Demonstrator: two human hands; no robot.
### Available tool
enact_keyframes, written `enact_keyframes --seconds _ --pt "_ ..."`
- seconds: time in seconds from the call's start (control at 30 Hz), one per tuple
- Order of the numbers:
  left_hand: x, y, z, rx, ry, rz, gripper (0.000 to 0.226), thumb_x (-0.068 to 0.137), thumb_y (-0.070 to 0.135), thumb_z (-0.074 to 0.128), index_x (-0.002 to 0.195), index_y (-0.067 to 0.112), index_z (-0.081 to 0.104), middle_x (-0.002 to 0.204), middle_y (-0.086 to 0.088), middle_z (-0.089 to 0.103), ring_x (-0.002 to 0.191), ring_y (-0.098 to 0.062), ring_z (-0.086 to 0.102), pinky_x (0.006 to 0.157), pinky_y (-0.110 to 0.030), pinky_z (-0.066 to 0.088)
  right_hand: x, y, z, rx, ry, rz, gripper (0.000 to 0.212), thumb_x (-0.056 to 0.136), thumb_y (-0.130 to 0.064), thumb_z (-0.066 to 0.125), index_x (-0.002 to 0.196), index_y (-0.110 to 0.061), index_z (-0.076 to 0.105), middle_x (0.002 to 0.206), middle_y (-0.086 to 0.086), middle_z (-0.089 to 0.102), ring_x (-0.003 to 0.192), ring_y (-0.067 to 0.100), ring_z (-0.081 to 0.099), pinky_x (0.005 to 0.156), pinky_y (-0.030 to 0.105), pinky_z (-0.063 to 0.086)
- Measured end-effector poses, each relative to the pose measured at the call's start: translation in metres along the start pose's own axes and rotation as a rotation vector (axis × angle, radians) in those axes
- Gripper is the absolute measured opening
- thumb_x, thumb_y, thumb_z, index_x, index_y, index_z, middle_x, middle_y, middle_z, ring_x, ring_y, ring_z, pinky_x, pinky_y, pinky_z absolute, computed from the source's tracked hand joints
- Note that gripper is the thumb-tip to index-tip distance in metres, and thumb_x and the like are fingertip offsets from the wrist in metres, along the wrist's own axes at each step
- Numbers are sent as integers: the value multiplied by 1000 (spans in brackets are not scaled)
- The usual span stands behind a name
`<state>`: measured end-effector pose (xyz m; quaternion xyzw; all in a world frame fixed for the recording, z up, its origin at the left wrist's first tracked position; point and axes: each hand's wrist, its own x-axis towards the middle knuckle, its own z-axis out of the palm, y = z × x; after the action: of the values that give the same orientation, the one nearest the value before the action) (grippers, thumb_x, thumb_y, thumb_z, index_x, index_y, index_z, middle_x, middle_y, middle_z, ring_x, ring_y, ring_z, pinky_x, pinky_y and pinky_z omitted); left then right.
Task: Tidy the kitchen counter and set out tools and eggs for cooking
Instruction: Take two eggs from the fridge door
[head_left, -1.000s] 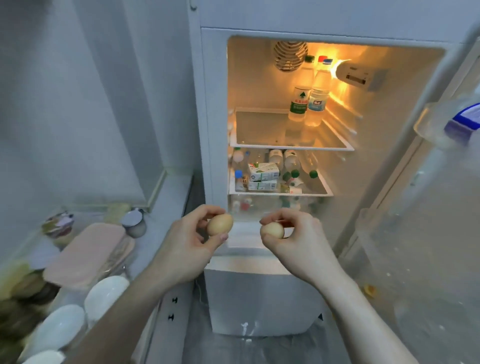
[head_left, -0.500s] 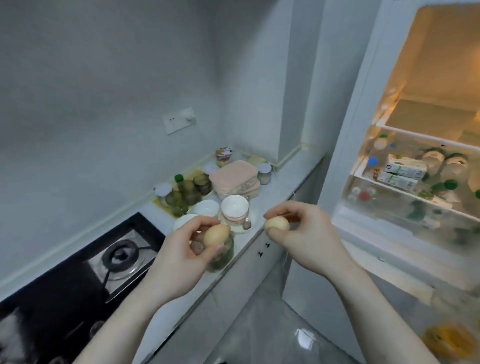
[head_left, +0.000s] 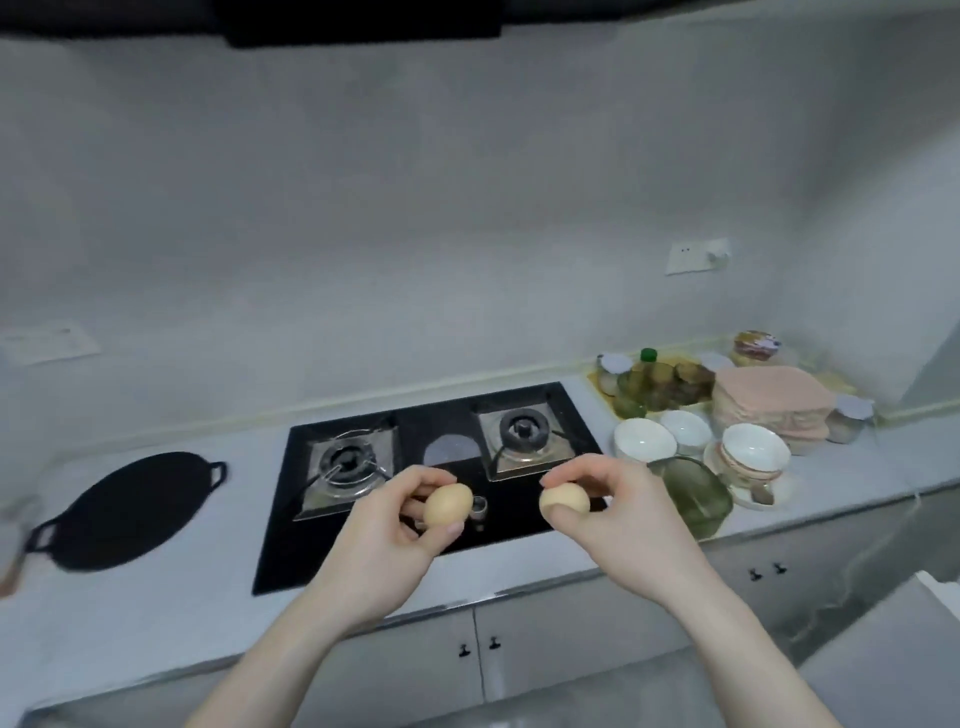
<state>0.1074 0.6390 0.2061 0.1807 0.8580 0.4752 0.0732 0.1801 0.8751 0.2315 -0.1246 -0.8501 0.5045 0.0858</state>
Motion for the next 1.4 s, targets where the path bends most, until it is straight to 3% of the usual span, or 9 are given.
enact_keyframes --seconds 0.23,0.57,0.77,0.9,1.0,1.13,1.4 --pt "-110 -71 -107 51 177 -122 31 84 19 80 105 38 67 99 24 69 88 -4 64 66 -14 50 -43 -56 132 18 -232 -78 18 78 -25 78 85 -41 75 91 -15 73 85 -2 65 59 8 48" --pt "-220 -141 -203 49 413 -321 29 84 23 80 106 37 67 104 17 71 89 1 65 74 -10 46 -69 -122 266 21 -490 -182 19 77 -21 77 84 -39 76 88 -11 74 78 6 70 62 18 57" --pt "-231 -187 -247 51 559 -445 29 83 29 79 108 39 67 106 18 70 92 0 66 79 -22 52 -44 -151 340 8 -659 -242 18 75 -23 75 85 -38 76 90 -12 73 80 4 69 71 21 58" --pt "-222 -211 -270 54 633 -497 27 85 30 78 108 39 66 105 26 68 91 1 67 75 -19 51 -14 -164 383 -26 -769 -259 16 77 -23 74 87 -36 76 92 -10 72 76 4 68 60 12 48" --pt "-219 -223 -284 43 696 -530 24 86 36 77 107 38 66 104 34 65 90 3 67 73 -19 52 5 -176 414 -35 -833 -254 17 77 -23 75 88 -36 76 93 -8 72 77 8 70 57 14 48" --pt "-219 -245 -301 4 776 -601 23 86 48 73 106 39 66 101 27 70 90 4 68 71 -20 53 23 -189 460 -73 -914 -263 19 77 -20 74 89 -33 76 92 -4 73 77 11 72 59 17 53" --pt "-212 -327 -360 -59 799 -721 25 86 42 75 109 38 65 100 18 73 86 0 70 69 -23 56 53 -208 563 -102 -1004 -192 22 77 -15 71 94 -28 75 91 -2 75 73 14 75 65 21 59"
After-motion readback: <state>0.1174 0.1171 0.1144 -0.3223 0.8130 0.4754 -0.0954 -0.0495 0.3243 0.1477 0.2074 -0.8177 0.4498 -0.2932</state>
